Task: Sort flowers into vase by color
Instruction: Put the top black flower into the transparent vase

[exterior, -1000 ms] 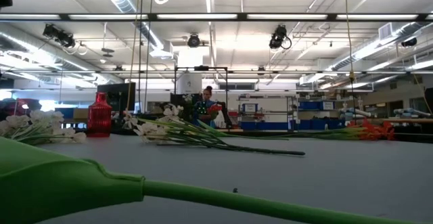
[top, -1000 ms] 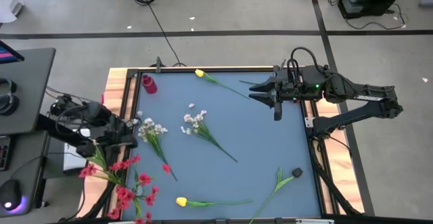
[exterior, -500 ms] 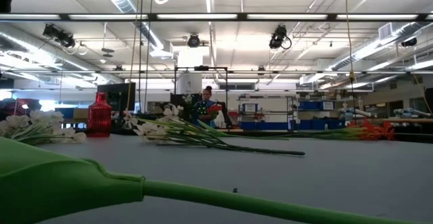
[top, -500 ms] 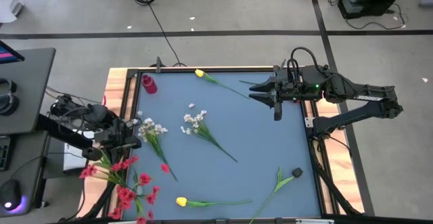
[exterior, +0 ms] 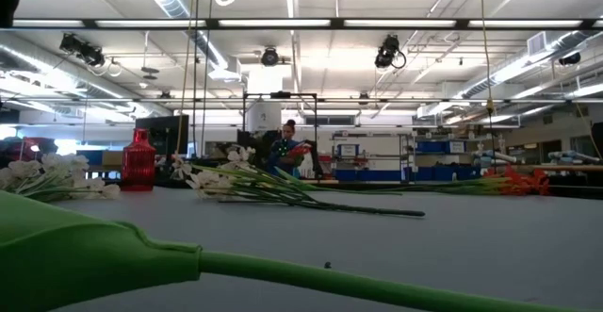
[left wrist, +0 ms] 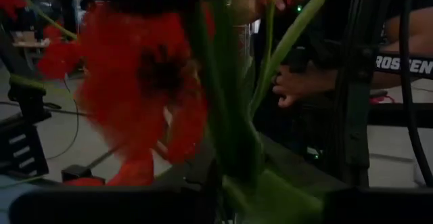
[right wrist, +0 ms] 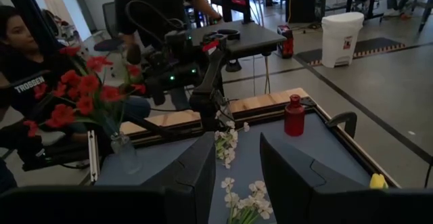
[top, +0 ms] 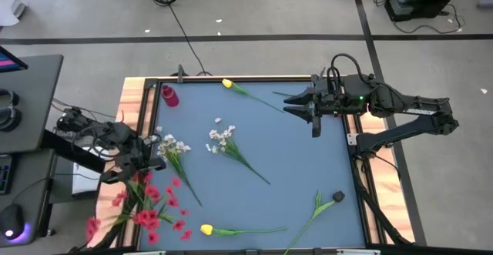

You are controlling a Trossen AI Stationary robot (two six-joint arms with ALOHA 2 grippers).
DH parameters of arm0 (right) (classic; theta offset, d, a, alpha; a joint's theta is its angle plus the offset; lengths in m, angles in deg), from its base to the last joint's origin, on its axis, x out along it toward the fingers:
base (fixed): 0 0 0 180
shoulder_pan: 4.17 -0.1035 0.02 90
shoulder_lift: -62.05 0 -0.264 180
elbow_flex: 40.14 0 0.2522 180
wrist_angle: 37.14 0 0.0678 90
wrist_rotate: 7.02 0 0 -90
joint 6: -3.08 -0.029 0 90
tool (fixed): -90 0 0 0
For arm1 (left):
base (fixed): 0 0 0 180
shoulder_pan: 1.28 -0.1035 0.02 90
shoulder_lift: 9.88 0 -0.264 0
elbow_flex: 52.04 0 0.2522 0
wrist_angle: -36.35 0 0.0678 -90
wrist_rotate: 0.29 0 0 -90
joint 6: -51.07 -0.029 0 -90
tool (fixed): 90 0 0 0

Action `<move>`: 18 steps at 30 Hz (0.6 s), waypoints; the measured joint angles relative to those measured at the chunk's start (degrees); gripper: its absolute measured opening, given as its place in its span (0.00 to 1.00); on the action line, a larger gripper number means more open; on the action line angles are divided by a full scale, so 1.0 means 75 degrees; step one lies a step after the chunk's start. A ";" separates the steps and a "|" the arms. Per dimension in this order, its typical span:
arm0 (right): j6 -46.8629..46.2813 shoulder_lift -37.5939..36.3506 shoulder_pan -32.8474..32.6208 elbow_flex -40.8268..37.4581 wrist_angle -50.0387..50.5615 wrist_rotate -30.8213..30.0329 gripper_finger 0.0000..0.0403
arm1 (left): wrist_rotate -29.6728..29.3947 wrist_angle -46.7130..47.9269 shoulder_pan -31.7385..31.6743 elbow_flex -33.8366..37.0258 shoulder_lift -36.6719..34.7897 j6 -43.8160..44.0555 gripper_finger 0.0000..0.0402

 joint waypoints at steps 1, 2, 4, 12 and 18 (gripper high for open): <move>0.0000 0.0000 -0.0001 0.0000 0.0003 0.0002 0.31 | 0.0000 0.0005 0.0000 0.0000 0.0041 0.0003 0.23; 0.0000 0.0000 -0.0002 0.0000 0.0001 0.0003 0.31 | 0.0002 0.0011 0.0000 0.0000 0.0073 0.0006 0.23; 0.0000 0.0000 -0.0002 0.0000 0.0000 0.0003 0.31 | 0.0006 0.0003 0.0003 0.0000 0.0117 0.0060 0.24; 0.0000 0.0000 -0.0002 0.0000 0.0002 0.0002 0.31 | 0.0067 0.0183 0.0315 -0.0867 0.0334 0.0471 0.24; 0.0000 0.0000 -0.0002 0.0000 0.0003 0.0003 0.31 | -0.0089 0.0526 0.0466 -0.1447 0.0684 0.0651 0.38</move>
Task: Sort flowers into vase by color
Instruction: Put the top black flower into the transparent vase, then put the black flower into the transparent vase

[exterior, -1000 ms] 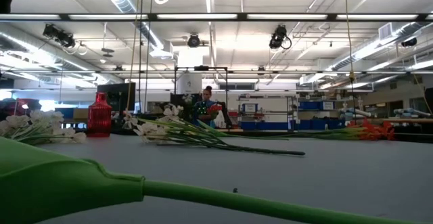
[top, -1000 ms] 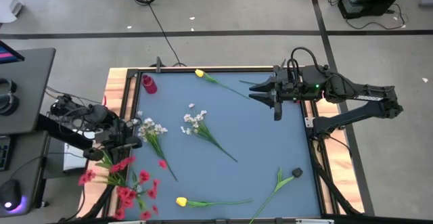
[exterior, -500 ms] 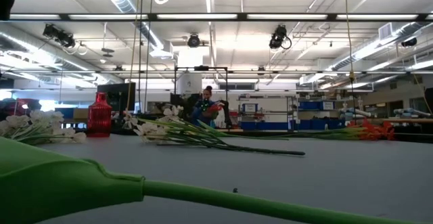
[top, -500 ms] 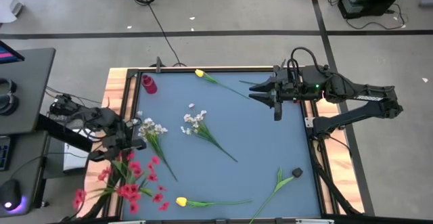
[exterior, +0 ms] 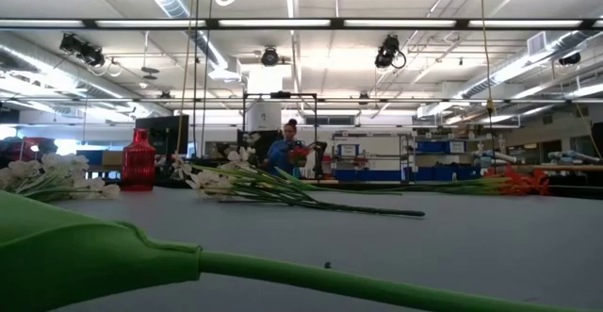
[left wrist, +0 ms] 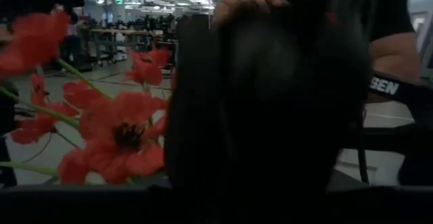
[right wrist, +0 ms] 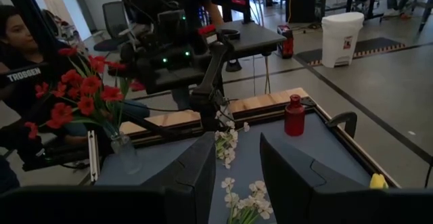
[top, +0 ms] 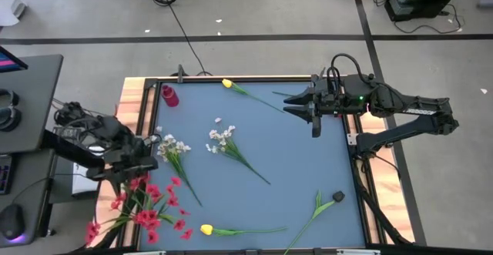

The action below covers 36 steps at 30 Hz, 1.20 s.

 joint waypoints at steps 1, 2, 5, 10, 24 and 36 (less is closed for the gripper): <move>0.0000 0.0000 0.0000 0.0000 -0.0003 0.0000 0.31 | -0.0006 0.0011 0.0000 -0.0083 0.0063 0.0074 0.42; 0.0001 0.0000 0.0000 0.0000 -0.0003 -0.0003 0.31 | -0.0020 0.0004 0.0000 -0.0164 0.0123 0.0095 0.46; 0.0000 0.0000 0.0000 0.0000 -0.0003 0.0000 0.31 | -0.0035 0.0001 0.0000 -0.0404 0.0322 0.0126 0.58; 0.0000 0.0000 0.0000 0.0000 -0.0003 0.0000 0.31 | -0.0056 -0.0090 0.0000 -0.0951 0.0700 0.0418 0.74; 0.0000 0.0000 0.0001 0.0000 -0.0003 0.0000 0.31 | -0.2727 0.3512 -0.0015 -0.3741 0.1657 -0.0020 0.78; 0.0000 0.0000 0.0000 0.0000 0.0000 0.0000 0.31 | -0.4603 0.4138 -0.0491 -0.4803 0.3227 0.0892 0.63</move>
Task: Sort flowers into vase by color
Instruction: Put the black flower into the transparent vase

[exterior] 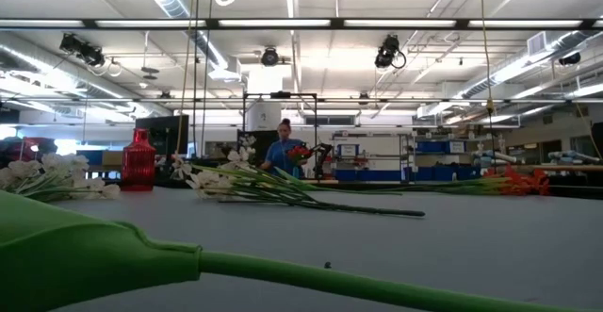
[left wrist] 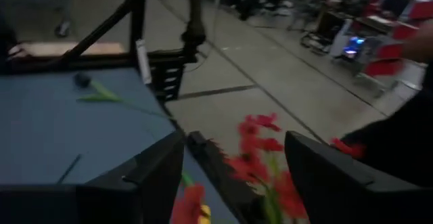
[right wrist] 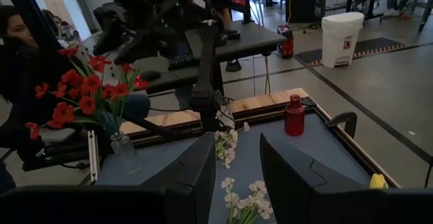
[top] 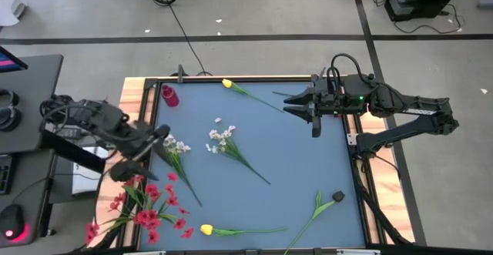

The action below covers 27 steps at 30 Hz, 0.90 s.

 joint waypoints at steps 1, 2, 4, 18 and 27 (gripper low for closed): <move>0.0000 0.0000 0.0003 0.0000 -0.0003 0.0000 0.31 | -0.0004 0.0082 -0.0147 -0.0141 0.0166 0.0004 0.62; 0.0000 0.0000 0.0000 0.0000 0.0000 0.0000 0.31 | -0.0002 0.0201 -0.0289 -0.0290 0.0333 -0.0046 0.60; 0.0000 0.0000 0.0000 0.0000 -0.0003 -0.0001 0.31 | -0.0002 0.0483 -0.0602 -0.0593 0.0635 -0.0213 0.56; 0.0000 0.0000 0.0000 0.0000 -0.0003 0.0000 0.31 | 0.0415 0.0798 -0.3752 -0.0997 0.1429 -0.0482 0.43; 0.0239 0.0000 0.0000 0.0000 -0.0196 -0.0038 0.31 | 0.1556 0.0780 -0.5483 -0.0992 0.2884 -0.0454 0.43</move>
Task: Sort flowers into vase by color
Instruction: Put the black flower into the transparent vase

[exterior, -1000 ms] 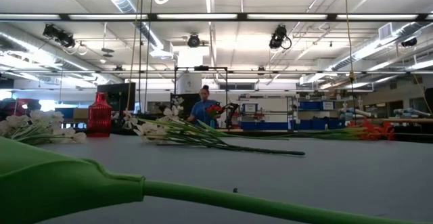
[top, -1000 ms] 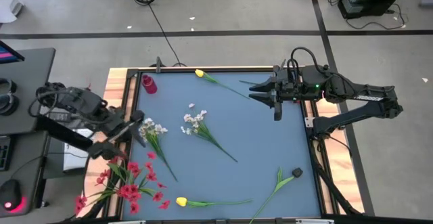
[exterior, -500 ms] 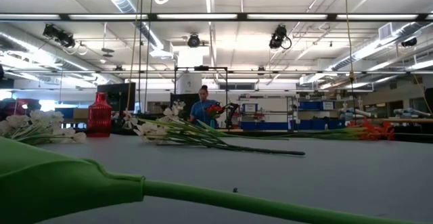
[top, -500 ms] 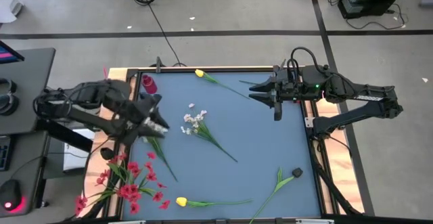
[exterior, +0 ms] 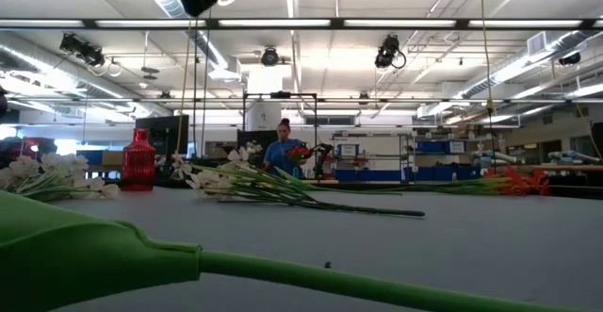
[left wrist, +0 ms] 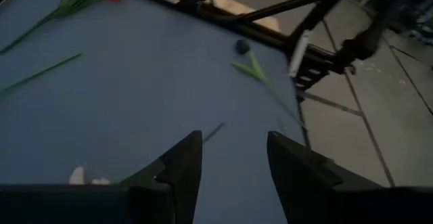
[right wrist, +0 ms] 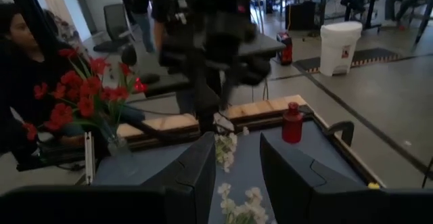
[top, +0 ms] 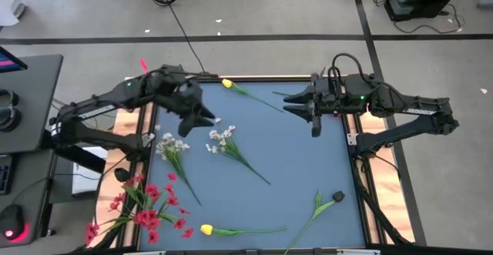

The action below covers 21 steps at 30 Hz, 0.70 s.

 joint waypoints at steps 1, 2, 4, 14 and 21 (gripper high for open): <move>-0.0059 0.0000 0.0000 0.0000 -0.0112 -0.0004 0.31 | -0.0002 -0.0001 -0.0083 0.0000 0.0105 0.0000 0.43; -0.0277 0.0000 0.0002 0.0000 -0.0257 -0.0003 0.31 | 0.0000 0.0008 -0.0162 0.0000 0.0216 -0.0002 0.43; -0.0974 0.0000 0.0000 0.0000 -0.0563 -0.0002 0.31 | -0.0026 0.0077 -0.0269 0.0000 0.0432 -0.0021 0.43; -0.2017 0.0165 0.0067 0.0009 -0.2458 0.0118 0.31 | -0.0353 0.0618 -0.0285 0.0000 0.0998 0.0451 0.43; -0.4873 0.0893 0.0143 0.0012 0.0029 -0.1228 0.31 | -0.1385 0.0917 -0.0285 0.0000 0.1024 0.1080 0.43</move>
